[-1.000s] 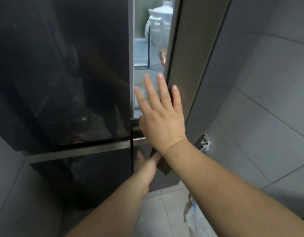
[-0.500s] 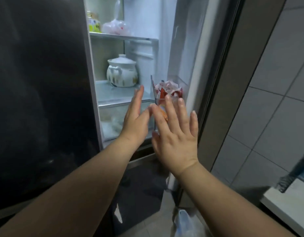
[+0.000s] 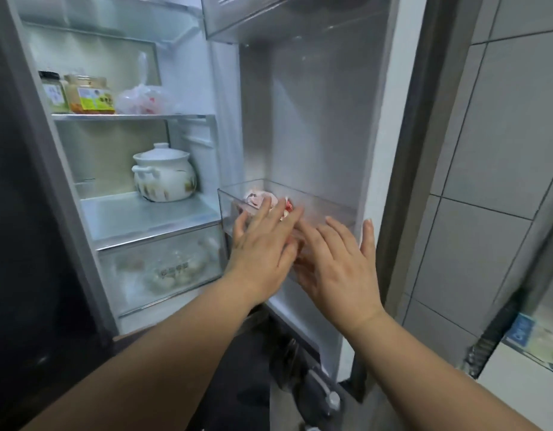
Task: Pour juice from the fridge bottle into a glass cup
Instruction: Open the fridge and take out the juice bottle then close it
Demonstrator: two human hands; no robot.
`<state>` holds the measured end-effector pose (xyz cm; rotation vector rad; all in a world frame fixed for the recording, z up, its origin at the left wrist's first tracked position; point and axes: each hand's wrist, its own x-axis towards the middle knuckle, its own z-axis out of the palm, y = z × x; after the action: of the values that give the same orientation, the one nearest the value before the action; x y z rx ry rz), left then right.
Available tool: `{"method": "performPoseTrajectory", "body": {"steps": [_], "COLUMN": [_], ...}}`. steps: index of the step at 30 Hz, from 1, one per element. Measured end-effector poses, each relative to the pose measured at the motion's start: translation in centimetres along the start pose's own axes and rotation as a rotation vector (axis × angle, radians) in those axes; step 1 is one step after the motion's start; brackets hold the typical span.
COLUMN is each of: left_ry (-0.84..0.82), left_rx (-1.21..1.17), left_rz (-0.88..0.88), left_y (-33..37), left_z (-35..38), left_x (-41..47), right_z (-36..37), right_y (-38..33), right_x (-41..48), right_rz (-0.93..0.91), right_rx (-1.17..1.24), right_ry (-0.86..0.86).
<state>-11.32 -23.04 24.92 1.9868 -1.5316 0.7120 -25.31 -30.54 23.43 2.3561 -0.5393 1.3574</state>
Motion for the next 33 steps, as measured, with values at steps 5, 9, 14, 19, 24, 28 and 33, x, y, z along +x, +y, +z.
{"method": "performPoseTrajectory", "body": {"steps": [5,9,14,19,24,28,33], "left_ry": [0.091,0.119,0.107,0.135,0.141,0.049,-0.031], "left_rx": [0.090,0.207,0.298,0.334,0.457,0.599,0.835], "left_rz": [0.057,0.080,0.071,0.091,0.019,-0.190,-0.356], "left_y": [3.6,6.0,7.8,7.9,6.9,2.0,-5.0], "left_z": [4.0,6.1,8.0,8.9,9.2,6.5,-1.1], "left_x": [3.2,5.1,6.9,7.2,6.3,4.9,2.2], "right_z": [1.6,3.2,4.9,5.6,3.8,2.8,6.0], "right_y": [7.6,12.5,16.4,17.6,14.2,7.8,-0.5], "right_x": [-0.4,-0.4,0.0,0.0,1.0,4.6,7.1], "right_rz": [-0.054,-0.079,-0.141,-0.167,-0.199,-0.259,-0.235], "right_rx": [0.100,0.141,0.157,0.162,0.166,0.295,0.520], "right_ry": [0.023,0.027,0.080,0.105,0.199,0.241,0.038]}}
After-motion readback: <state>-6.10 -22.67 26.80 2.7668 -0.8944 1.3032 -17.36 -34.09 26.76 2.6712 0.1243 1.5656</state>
